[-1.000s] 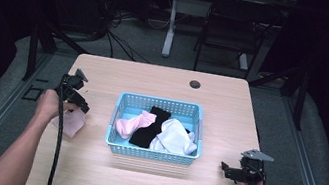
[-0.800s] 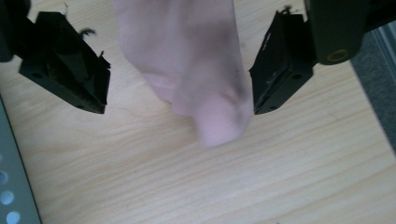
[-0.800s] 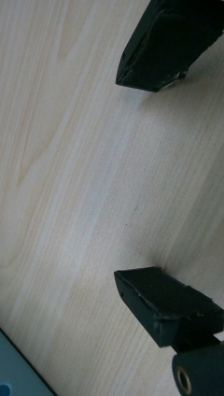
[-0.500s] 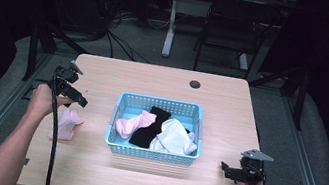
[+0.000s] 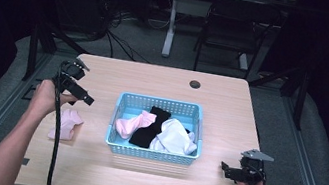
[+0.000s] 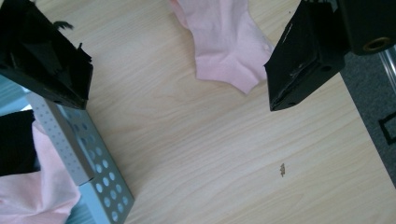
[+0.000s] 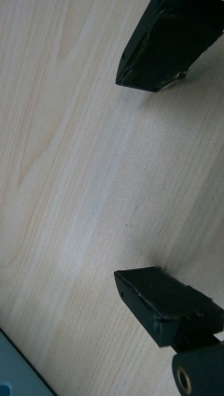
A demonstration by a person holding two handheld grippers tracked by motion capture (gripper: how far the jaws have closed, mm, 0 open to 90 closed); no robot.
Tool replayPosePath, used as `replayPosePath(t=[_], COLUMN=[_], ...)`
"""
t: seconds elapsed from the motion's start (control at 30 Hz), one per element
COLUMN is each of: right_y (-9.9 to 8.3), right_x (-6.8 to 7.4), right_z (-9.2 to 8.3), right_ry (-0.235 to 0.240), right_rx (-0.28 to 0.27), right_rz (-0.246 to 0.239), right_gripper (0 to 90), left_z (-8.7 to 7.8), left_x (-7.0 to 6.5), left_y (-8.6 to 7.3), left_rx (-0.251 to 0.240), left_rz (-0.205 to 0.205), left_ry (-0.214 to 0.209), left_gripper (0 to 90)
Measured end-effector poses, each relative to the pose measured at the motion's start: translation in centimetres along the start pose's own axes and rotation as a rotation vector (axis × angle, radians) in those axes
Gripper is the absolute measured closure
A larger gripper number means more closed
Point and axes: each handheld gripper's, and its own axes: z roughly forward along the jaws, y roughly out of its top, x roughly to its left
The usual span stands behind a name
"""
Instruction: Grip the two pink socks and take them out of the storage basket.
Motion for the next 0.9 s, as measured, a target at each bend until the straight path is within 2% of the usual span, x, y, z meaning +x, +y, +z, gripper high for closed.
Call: replayPosePath(t=[0.1,0.23,0.3,0.33,0.5,0.73,0.9], right_y=[0.0,0.0,0.0,0.0,0.0,0.0,0.0], right_x=[0.0,0.0,0.0,0.0,0.0,0.0,0.0], right_z=[0.0,0.0,0.0,0.0,0.0,0.0,0.0], right_ry=[0.000,0.000,0.000,0.000,0.000,0.000,0.000], right_rx=[0.000,0.000,0.001,0.001,0.001,0.001,0.000], right_rz=[0.000,0.000,-0.001,-0.001,-0.001,-0.001,-0.001], right_gripper=[6.0,6.1,6.1,6.1,6.2,6.2,6.2], left_z=[-0.5,-0.9,-1.1,-1.0,-1.0,-1.1,-1.1], left_x=[-0.5,-1.5,-1.9,-2.3,-3.6,-4.8,-5.8], left_y=[0.2,0.8,1.1,1.3,1.9,2.8,3.5], left_rx=[-0.015,-0.010,-0.035,-0.027,-0.039,-0.030,-0.026], left_rz=[0.004,0.037,0.035,0.051,0.073,0.103,0.132], left_ry=[-0.014,-0.015,-0.036,-0.043,-0.065,-0.077,-0.100], left_gripper=[5.1,2.9,2.6,1.5,0.1,0.1,0.6])
